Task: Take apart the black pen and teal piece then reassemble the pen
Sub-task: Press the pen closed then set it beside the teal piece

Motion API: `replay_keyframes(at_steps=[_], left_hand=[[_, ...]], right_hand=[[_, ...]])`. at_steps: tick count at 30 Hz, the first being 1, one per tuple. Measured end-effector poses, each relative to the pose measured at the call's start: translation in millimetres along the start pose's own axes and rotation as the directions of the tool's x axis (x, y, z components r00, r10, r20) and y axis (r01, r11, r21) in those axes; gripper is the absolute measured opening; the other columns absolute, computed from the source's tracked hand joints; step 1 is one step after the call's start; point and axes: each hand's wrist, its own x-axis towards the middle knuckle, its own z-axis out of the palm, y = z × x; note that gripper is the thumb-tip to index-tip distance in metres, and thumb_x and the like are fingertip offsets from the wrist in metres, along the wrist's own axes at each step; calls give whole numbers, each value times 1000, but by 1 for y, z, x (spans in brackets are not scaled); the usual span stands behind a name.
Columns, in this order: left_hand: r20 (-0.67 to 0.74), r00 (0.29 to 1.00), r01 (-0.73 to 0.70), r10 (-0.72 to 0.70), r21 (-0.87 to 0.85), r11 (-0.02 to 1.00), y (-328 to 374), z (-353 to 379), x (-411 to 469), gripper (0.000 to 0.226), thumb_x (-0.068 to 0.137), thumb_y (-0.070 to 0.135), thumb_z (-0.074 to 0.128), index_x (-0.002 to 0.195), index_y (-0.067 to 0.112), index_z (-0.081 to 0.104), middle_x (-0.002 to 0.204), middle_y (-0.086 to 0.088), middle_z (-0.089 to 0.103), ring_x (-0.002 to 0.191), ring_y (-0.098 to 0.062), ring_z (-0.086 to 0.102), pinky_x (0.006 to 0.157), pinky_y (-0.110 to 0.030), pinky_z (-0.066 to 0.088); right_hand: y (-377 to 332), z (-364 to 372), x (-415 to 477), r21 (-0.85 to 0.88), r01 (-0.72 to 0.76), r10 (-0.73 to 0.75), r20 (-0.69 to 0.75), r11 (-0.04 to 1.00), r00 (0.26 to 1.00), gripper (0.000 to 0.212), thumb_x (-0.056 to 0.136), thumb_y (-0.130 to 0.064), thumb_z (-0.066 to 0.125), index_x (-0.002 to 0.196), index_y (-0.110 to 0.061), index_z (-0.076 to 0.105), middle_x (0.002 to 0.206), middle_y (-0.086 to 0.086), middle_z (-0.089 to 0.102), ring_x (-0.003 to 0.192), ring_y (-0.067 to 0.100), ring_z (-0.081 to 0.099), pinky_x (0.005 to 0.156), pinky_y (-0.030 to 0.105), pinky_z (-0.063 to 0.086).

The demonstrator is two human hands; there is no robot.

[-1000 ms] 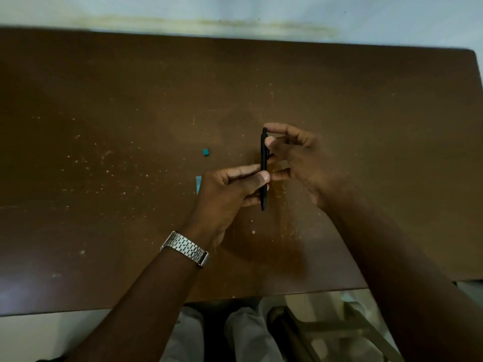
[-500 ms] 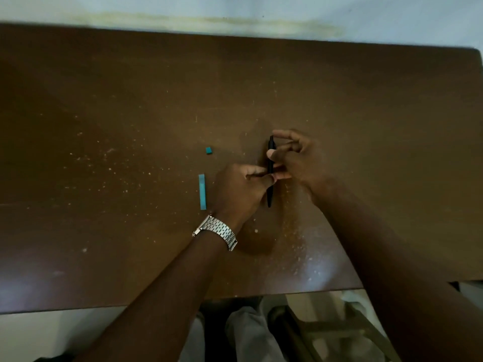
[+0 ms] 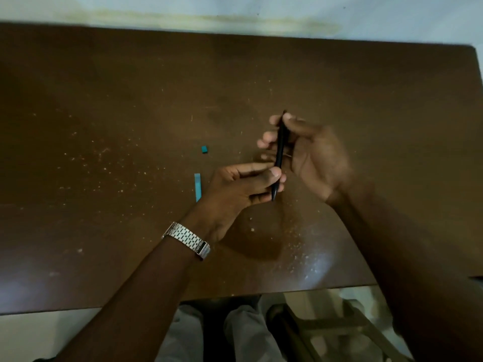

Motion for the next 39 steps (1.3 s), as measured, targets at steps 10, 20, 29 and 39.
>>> replay_keyframes(at_steps=[10, 20, 29, 39], left_hand=[[102, 989, -120, 112, 78, 990, 38, 10, -8, 23, 75, 40, 81, 94, 27, 83, 101, -2, 83, 95, -12, 77, 91, -29, 54], [125, 974, -203, 191, 91, 975, 26, 7, 1, 16, 96, 22, 72, 110, 19, 79, 119, -11, 77, 117, -28, 71, 94, -30, 56], [71, 973, -227, 221, 92, 970, 23, 7, -1, 20, 93, 28, 75, 110, 17, 79, 123, -17, 74, 121, -35, 68, 101, -39, 56], [100, 973, -209, 209, -6, 978, 34, 13, -16, 7, 80, 27, 82, 86, 25, 84, 93, 2, 83, 93, -9, 78, 81, -19, 58]], right_hand=[[-48, 33, -14, 451, 16, -21, 7, 892, 1000, 43, 107, -43, 35, 83, -12, 54, 65, -3, 27, 50, 9, 21, 46, 23, 24], [-70, 44, -20, 318, 42, -45, 2, 947, 999, 28, 101, -23, 35, 82, -16, 55, 56, -7, 22, 40, 9, 13, 36, 20, 16], [-68, 49, -23, 308, 73, -71, -16, 949, 997, 29, 103, -26, 35, 97, -11, 58, 57, -6, 23, 43, 9, 13, 38, 19, 17], [-61, 54, -20, 284, 70, -63, -33, 956, 997, 26, 102, -26, 37, 101, -11, 58, 59, -5, 24, 45, 9, 14, 39, 20, 17]])
